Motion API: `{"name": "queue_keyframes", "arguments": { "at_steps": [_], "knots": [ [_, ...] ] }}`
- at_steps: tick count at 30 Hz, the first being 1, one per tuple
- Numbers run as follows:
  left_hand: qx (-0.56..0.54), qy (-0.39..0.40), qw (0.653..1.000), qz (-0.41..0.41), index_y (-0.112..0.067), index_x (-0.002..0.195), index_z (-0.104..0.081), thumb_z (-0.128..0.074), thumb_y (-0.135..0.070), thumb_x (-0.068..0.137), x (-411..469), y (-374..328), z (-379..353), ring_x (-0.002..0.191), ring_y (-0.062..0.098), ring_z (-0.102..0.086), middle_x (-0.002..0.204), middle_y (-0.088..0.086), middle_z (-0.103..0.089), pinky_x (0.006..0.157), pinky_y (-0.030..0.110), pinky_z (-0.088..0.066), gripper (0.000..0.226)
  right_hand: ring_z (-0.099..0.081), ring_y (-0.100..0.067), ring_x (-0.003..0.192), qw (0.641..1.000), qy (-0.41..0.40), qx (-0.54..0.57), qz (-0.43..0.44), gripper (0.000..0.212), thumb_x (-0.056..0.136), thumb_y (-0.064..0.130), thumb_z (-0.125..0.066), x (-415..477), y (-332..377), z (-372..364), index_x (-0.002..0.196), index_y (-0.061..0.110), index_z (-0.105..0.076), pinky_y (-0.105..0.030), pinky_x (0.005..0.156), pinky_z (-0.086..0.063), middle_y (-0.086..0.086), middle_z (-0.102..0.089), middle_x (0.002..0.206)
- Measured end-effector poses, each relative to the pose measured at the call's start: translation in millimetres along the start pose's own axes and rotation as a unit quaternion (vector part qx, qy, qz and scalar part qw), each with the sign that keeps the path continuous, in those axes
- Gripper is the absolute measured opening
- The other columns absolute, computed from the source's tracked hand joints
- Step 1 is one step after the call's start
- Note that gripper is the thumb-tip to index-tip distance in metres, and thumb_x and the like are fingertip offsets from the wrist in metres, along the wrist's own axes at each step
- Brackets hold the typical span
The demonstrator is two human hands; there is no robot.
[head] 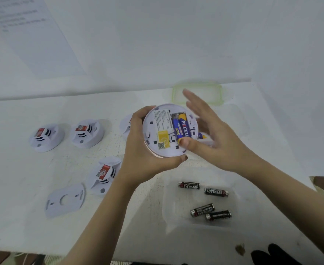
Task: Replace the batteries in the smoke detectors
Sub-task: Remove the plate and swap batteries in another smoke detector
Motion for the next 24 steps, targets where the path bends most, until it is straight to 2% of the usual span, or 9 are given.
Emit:
{"name": "queue_keyframes", "arguments": {
  "at_steps": [2, 3, 6, 9, 11, 14, 17, 20, 24],
  "knots": [
    [0.008, 0.007, 1.0, -0.013, -0.01, 0.127, -0.033, -0.085, -0.025, 0.051, -2.6, -4.7, 1.7, 0.115, 0.004, -0.056, 0.118, -0.029, -0.049, 0.084, 0.016, -0.05, 0.094, -0.058, -0.018, 0.116, 0.985, 0.057, 0.156, -0.048, 0.079, 0.086, 0.014, -0.063, 0.0, 0.2, -4.4, 0.148, 0.033, -0.017, -0.033, 0.093, -0.051, 0.003, -0.058, 0.126],
    [0.008, 0.009, 1.0, -0.016, -0.01, 0.126, -0.033, -0.085, -0.026, 0.051, -4.0, -6.4, 3.0, 0.115, 0.004, -0.055, 0.118, -0.029, -0.049, 0.084, 0.015, -0.05, 0.093, -0.061, -0.022, 0.111, 0.977, 0.068, 0.191, -0.058, 0.079, 0.085, 0.01, -0.062, -0.5, 2.1, -5.5, 0.148, 0.031, -0.018, -0.035, 0.09, -0.052, -0.003, -0.06, 0.123],
    [0.013, 0.016, 1.0, -0.021, -0.011, 0.126, -0.032, -0.085, -0.022, 0.052, -10.6, -9.9, 5.7, 0.115, 0.003, -0.055, 0.119, -0.029, -0.049, 0.084, 0.014, -0.05, 0.091, -0.065, -0.022, 0.103, 0.969, 0.063, 0.226, -0.074, 0.076, 0.082, 0.009, -0.065, -1.3, 8.5, -9.6, 0.144, 0.032, -0.028, -0.036, 0.079, -0.056, -0.002, -0.065, 0.116],
    [0.014, 0.016, 1.0, -0.015, -0.007, 0.125, -0.03, -0.086, -0.008, 0.051, -17.8, -8.6, 9.7, 0.113, 0.002, -0.056, 0.122, -0.012, -0.049, 0.081, 0.013, -0.05, 0.092, -0.068, -0.022, 0.098, 0.966, 0.055, 0.24, -0.081, 0.075, 0.077, 0.014, -0.068, -2.2, 11.4, -15.1, 0.141, 0.034, -0.034, -0.038, 0.072, -0.058, -0.001, -0.068, 0.112],
    [0.017, 0.012, 1.0, -0.011, -0.009, 0.126, -0.031, -0.086, -0.012, 0.052, -21.1, -7.6, 13.5, 0.113, 0.004, -0.056, 0.121, -0.006, -0.049, 0.081, 0.013, -0.05, 0.093, -0.068, -0.022, 0.097, 0.967, 0.051, 0.236, -0.083, 0.074, 0.077, 0.013, -0.068, -1.4, 14.0, -19.8, 0.14, 0.034, -0.037, -0.038, 0.07, -0.058, -0.001, -0.068, 0.111],
    [0.015, 0.0, 1.0, 0.005, -0.011, 0.127, -0.033, -0.085, -0.022, 0.052, -25.4, -7.4, 20.7, 0.114, 0.006, -0.057, 0.119, -0.019, -0.053, 0.082, 0.015, -0.051, 0.092, -0.068, -0.02, 0.094, 0.968, 0.043, 0.232, -0.085, 0.072, 0.078, 0.009, -0.065, 0.5, 17.7, -28.5, 0.141, 0.03, -0.037, -0.036, 0.068, -0.059, 0.0, -0.068, 0.11],
    [0.013, -0.004, 1.0, 0.003, -0.008, 0.127, -0.034, -0.084, -0.022, 0.052, -29.1, -8.3, 29.0, 0.112, -0.002, -0.056, 0.115, -0.033, -0.052, 0.081, 0.009, -0.049, 0.091, -0.069, -0.022, 0.093, 0.973, 0.029, 0.213, -0.086, 0.069, 0.085, 0.0, -0.061, 1.1, 20.0, -39.1, 0.143, 0.029, -0.036, -0.038, 0.068, -0.059, 0.0, -0.067, 0.11],
    [0.019, -0.009, 1.0, -0.005, -0.007, 0.128, -0.035, -0.083, -0.028, 0.052, -31.0, -8.5, 39.6, 0.113, -0.002, -0.055, 0.115, -0.033, -0.051, 0.082, 0.009, -0.048, 0.092, -0.069, -0.022, 0.094, 0.978, 0.018, 0.191, -0.08, 0.068, 0.088, -0.002, -0.059, 2.3, 23.6, -50.1, 0.143, 0.029, -0.035, -0.036, 0.068, -0.059, -0.001, -0.065, 0.112],
    [0.04, -0.027, 0.999, -0.015, -0.008, 0.127, -0.04, -0.083, -0.034, 0.052, -34.0, -6.7, 58.3, 0.113, -0.001, -0.056, 0.117, -0.031, -0.053, 0.084, 0.009, -0.048, 0.091, -0.068, -0.023, 0.094, 0.971, 0.01, 0.217, -0.097, 0.066, 0.089, -0.002, -0.057, 7.5, 31.4, -68.0, 0.142, 0.031, -0.035, -0.038, 0.067, -0.059, -0.003, -0.064, 0.113]
  ]
}}
Point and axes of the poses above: each hand's wrist, its own x-axis towards the middle knuckle, its own z-axis out of the back of the hand, y = z × x, the point moved 4 cm from there along x, towards the middle knuckle
